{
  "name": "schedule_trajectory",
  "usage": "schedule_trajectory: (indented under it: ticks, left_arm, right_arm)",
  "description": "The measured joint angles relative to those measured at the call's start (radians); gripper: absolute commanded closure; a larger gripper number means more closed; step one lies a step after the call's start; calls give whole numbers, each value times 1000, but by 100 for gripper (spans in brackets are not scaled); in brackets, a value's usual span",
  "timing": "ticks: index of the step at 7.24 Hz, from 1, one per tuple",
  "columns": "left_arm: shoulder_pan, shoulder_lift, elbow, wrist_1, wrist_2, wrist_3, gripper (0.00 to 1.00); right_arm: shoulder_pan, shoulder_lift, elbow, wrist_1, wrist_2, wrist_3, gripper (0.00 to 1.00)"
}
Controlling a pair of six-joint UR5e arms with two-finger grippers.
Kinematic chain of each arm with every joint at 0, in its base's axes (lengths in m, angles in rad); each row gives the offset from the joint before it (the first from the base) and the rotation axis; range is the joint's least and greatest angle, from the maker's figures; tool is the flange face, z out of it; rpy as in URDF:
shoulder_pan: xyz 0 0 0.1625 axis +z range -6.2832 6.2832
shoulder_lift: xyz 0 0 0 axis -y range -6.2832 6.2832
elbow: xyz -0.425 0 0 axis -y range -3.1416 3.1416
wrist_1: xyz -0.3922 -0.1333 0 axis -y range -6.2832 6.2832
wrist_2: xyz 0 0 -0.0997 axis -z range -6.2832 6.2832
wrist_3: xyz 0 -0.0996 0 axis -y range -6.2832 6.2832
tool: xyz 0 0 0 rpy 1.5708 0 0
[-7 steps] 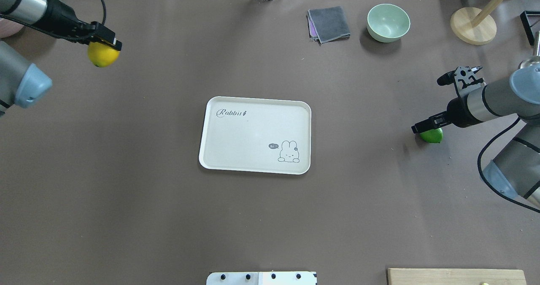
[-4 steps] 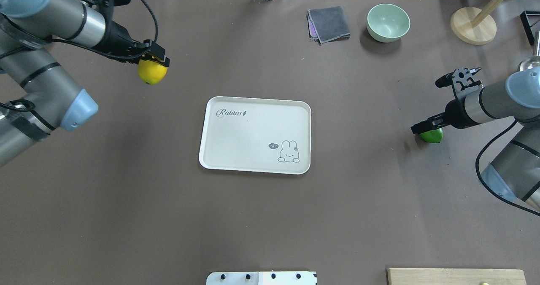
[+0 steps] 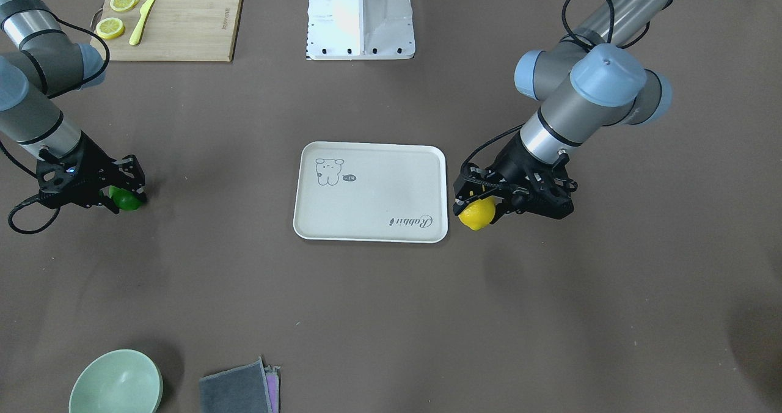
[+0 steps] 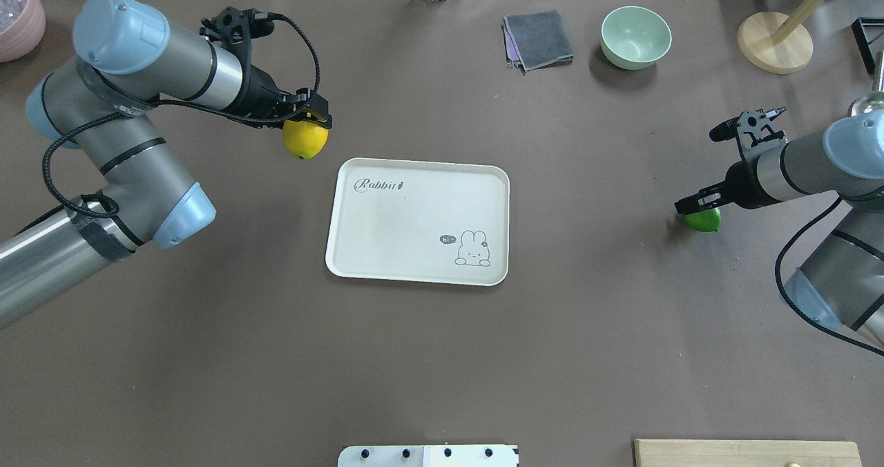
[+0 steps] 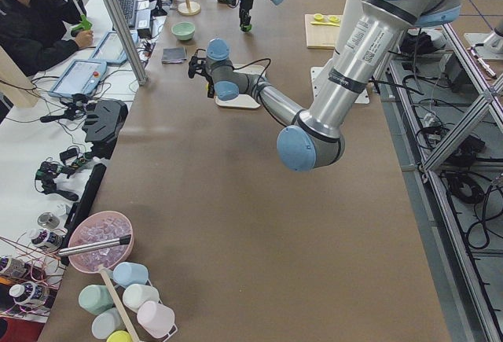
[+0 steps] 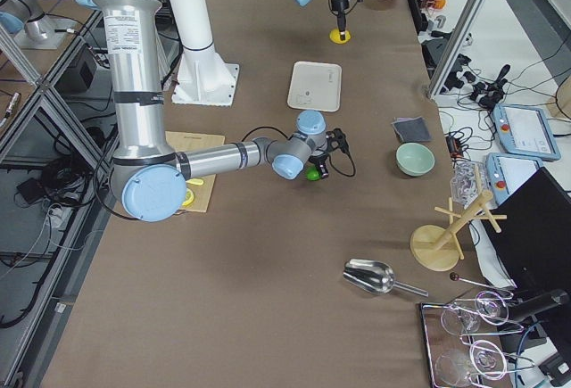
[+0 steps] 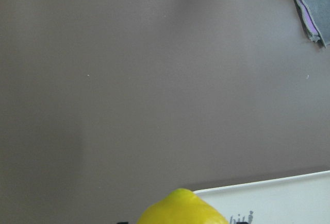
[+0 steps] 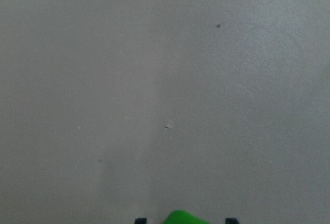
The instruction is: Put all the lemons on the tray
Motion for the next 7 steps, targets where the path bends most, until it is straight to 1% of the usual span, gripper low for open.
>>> schedule_trajectory:
  ticks: [1,2,4,5,6,7]
  left_arm:
    - [23,-5,0,0,33,-16,100]
    - [60,-7,1,0,91,-22,100]
    - [150,-8,2,-1,220,-39,100]
    - [188,-13,4,-1,266,-58,100]
    - [230,-27,9,2,323,-79,49]
    - [261,-40,17,6,369,-95,3]
  right_arm:
    - [-1,22,18,-5,9,8,100]
    - [-4,58,31,-10,14,38,100]
    - [-32,158,34,-16,9,172,100]
    - [-59,219,31,-38,-13,242,100]
    - [-93,285,30,-80,-56,308,100]
    - [-125,340,30,-117,-96,360,100]
